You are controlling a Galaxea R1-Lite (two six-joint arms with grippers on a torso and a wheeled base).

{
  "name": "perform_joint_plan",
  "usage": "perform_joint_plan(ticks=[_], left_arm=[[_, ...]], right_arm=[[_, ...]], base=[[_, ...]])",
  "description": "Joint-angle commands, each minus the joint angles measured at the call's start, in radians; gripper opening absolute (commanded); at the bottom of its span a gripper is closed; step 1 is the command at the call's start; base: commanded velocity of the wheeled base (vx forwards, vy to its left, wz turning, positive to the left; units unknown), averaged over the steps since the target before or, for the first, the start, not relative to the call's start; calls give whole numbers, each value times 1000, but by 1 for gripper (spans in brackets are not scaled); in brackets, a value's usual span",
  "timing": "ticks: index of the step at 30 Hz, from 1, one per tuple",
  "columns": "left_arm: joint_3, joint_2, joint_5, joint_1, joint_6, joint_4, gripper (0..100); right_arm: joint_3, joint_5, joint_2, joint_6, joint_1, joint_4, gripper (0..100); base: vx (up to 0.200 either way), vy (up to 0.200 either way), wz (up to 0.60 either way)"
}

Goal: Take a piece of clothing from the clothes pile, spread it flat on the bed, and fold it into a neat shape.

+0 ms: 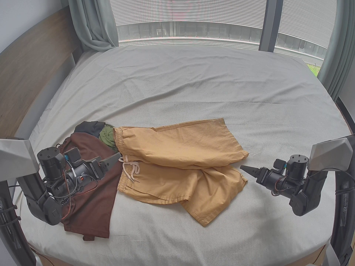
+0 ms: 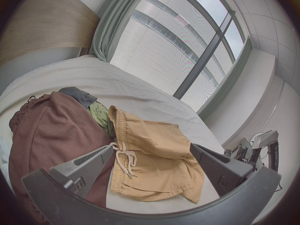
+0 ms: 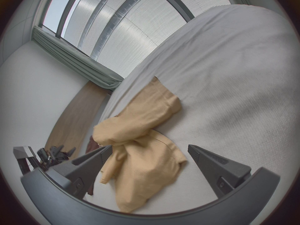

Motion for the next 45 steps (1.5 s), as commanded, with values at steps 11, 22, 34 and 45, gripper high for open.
perform_joint_plan(ticks=[11,22,34,45], left_arm=[[-2,2,0,2,-1,-2,100],[-2,2,2,3,-1,-1,100],[-2,15,2,2,-1,-2,100],[-2,19,2,0,-1,-2,100]], right_arm=[[-26,-31,131,39,25,-1,100],[-62,-42,132,120,40,-3,0],[-103,-45,99,108,-16,-3,0],[-180,-112,109,94,-6,-5,0]], base=[[0,0,0],[0,0,0],[0,0,0],[0,0,0]])
